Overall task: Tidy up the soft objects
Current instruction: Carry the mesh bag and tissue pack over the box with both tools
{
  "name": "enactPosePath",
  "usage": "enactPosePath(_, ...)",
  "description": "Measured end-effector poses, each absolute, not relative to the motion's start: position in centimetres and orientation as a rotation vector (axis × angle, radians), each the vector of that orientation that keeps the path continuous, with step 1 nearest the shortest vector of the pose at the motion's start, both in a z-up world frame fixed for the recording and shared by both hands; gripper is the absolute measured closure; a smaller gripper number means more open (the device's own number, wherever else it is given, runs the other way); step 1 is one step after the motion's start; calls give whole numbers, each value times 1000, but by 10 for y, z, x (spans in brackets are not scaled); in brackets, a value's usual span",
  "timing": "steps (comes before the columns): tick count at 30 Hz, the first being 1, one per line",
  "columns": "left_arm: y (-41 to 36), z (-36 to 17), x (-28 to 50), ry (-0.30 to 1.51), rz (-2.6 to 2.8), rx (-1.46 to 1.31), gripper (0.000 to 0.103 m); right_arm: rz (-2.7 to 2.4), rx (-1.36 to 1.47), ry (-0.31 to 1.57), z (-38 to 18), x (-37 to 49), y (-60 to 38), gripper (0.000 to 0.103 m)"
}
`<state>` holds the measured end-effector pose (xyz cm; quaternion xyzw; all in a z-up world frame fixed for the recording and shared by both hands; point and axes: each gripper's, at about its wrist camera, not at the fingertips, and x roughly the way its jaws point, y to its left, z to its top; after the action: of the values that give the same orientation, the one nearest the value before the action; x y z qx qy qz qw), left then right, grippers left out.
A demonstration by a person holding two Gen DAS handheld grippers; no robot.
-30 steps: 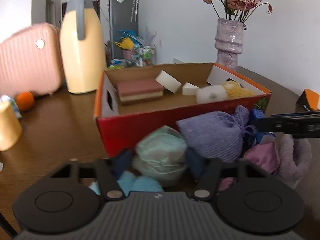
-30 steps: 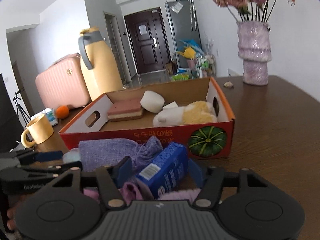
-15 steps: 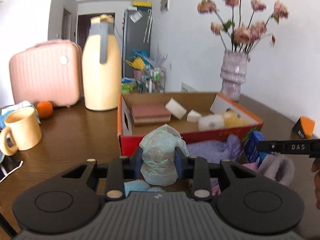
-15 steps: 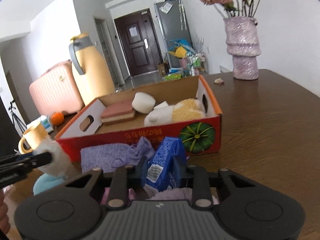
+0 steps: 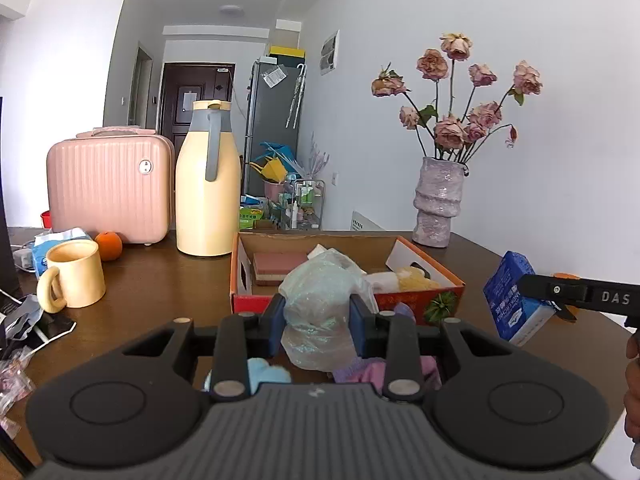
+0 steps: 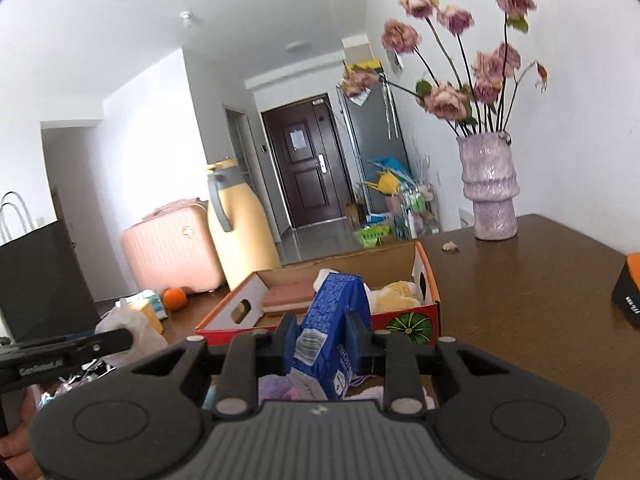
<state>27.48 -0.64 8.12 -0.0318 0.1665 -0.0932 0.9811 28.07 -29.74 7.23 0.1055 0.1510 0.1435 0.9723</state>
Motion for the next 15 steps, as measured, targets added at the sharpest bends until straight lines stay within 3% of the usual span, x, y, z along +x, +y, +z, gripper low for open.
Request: enactPosePath(15,-23,94,210,290,-206,-48,70,306,208,271,72,222,-301,78)
